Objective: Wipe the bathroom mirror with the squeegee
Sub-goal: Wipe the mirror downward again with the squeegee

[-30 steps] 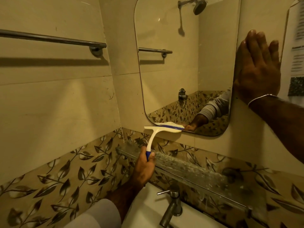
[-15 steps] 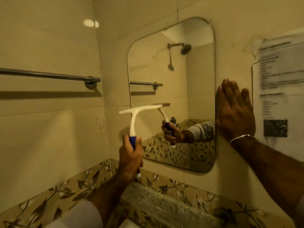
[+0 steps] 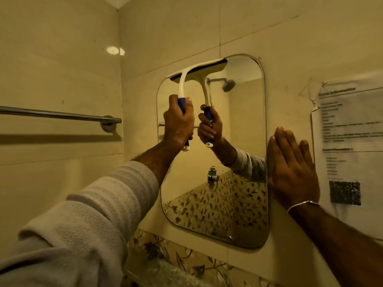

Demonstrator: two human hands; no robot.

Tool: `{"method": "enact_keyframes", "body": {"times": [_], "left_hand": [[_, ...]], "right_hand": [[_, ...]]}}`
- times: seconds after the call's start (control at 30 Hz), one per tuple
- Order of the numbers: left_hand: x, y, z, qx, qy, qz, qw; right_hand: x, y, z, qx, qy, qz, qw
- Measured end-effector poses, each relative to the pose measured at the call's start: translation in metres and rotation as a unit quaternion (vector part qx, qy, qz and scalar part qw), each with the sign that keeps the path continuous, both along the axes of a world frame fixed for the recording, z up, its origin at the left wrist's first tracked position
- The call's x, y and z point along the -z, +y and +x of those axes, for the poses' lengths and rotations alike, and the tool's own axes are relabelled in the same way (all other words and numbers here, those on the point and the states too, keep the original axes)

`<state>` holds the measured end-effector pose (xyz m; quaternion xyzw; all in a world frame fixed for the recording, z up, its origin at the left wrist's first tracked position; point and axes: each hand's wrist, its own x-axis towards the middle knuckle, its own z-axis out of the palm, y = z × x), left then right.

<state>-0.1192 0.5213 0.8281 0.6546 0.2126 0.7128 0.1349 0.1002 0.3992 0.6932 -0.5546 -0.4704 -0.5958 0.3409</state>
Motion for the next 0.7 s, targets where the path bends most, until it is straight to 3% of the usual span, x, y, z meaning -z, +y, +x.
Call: {"method": "enact_keyframes", "body": {"times": [0.3,0.7], "left_hand": [[0.037,0.011,0.001,-0.016,0.021,0.016,1.000],[0.191,-0.010,-0.020,0.021,0.077,-0.102,0.992]], "right_hand": [[0.001,0.000,-0.001,0.001,0.007,-0.009,1.000],[0.001,-0.002,-0.004,0.000,0.022,-0.008,1.000]]}}
